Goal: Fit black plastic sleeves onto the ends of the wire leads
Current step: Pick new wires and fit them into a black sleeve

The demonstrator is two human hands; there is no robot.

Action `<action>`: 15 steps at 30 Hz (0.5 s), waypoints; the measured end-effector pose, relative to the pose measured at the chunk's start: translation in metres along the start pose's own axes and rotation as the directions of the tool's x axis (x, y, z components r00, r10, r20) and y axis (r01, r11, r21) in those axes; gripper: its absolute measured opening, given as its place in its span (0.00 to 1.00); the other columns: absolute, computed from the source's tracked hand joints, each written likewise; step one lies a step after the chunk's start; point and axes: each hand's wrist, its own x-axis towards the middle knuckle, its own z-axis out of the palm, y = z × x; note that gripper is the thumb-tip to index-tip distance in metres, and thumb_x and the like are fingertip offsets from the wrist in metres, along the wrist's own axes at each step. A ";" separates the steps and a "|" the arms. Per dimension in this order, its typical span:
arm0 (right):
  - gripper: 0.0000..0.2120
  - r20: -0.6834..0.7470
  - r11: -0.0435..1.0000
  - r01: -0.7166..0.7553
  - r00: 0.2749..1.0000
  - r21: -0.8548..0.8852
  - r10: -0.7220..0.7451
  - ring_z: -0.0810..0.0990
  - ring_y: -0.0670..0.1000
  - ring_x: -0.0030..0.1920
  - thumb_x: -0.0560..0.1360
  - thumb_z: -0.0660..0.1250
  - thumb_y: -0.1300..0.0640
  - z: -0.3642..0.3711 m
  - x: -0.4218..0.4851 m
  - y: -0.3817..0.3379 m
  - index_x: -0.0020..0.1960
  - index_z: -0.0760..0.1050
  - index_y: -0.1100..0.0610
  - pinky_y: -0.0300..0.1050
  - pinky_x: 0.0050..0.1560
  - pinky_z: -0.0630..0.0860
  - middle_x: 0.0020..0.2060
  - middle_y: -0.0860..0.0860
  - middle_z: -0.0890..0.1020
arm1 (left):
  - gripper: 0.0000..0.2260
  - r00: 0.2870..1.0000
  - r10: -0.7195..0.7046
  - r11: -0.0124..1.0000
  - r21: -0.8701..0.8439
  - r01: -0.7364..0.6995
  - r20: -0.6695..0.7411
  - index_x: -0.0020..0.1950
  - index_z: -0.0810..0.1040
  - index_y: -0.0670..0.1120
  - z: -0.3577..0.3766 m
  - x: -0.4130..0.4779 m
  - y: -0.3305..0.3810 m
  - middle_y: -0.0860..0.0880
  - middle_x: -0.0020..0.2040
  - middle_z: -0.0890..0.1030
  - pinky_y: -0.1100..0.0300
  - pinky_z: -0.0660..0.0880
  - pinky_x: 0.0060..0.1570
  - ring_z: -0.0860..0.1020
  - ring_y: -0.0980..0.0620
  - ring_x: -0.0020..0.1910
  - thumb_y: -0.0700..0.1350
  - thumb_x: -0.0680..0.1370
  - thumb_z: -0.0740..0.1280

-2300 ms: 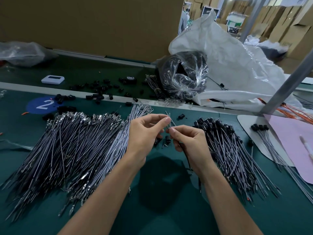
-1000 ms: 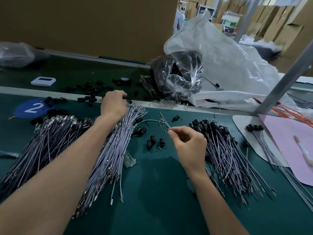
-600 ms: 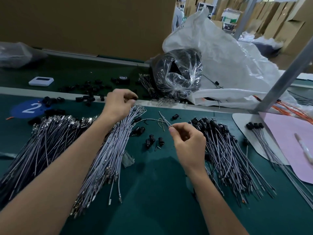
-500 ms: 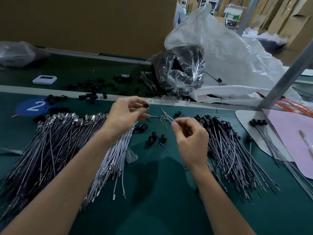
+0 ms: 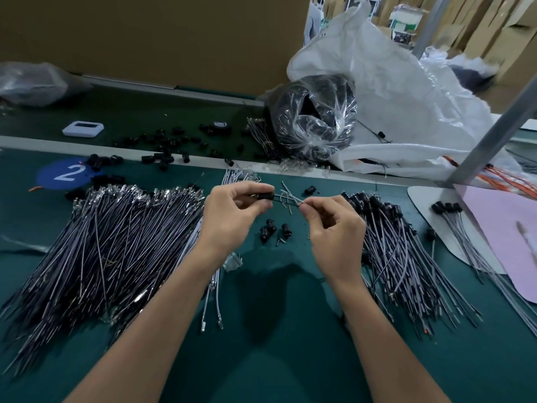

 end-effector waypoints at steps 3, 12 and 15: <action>0.02 -0.002 1.000 0.001 1.000 -0.004 -0.001 0.78 0.47 0.38 0.74 0.72 0.64 0.000 0.000 0.000 0.46 0.83 0.61 0.36 0.41 0.73 0.39 0.50 0.80 | 0.12 1.000 0.014 1.000 0.004 -0.014 0.023 0.47 0.85 0.53 -0.001 -0.001 -0.001 0.55 0.36 0.85 0.68 0.77 0.42 0.83 0.59 0.37 0.36 0.72 0.75; 0.02 -0.017 1.000 -0.008 1.000 -0.025 0.007 0.79 0.49 0.39 0.74 0.72 0.64 -0.001 0.001 0.003 0.46 0.84 0.62 0.41 0.42 0.77 0.40 0.51 0.81 | 0.11 0.997 0.050 0.998 -0.025 -0.049 0.055 0.48 0.84 0.47 0.002 -0.004 -0.003 0.52 0.40 0.86 0.66 0.79 0.46 0.84 0.54 0.41 0.33 0.72 0.74; 0.02 -0.016 1.000 -0.002 1.000 -0.029 0.002 0.79 0.48 0.38 0.73 0.72 0.64 -0.001 0.001 0.003 0.45 0.84 0.61 0.38 0.40 0.75 0.39 0.51 0.81 | 0.11 0.995 0.070 0.998 -0.016 -0.069 0.069 0.48 0.84 0.47 0.005 -0.005 -0.004 0.51 0.40 0.86 0.64 0.80 0.46 0.85 0.53 0.41 0.33 0.72 0.74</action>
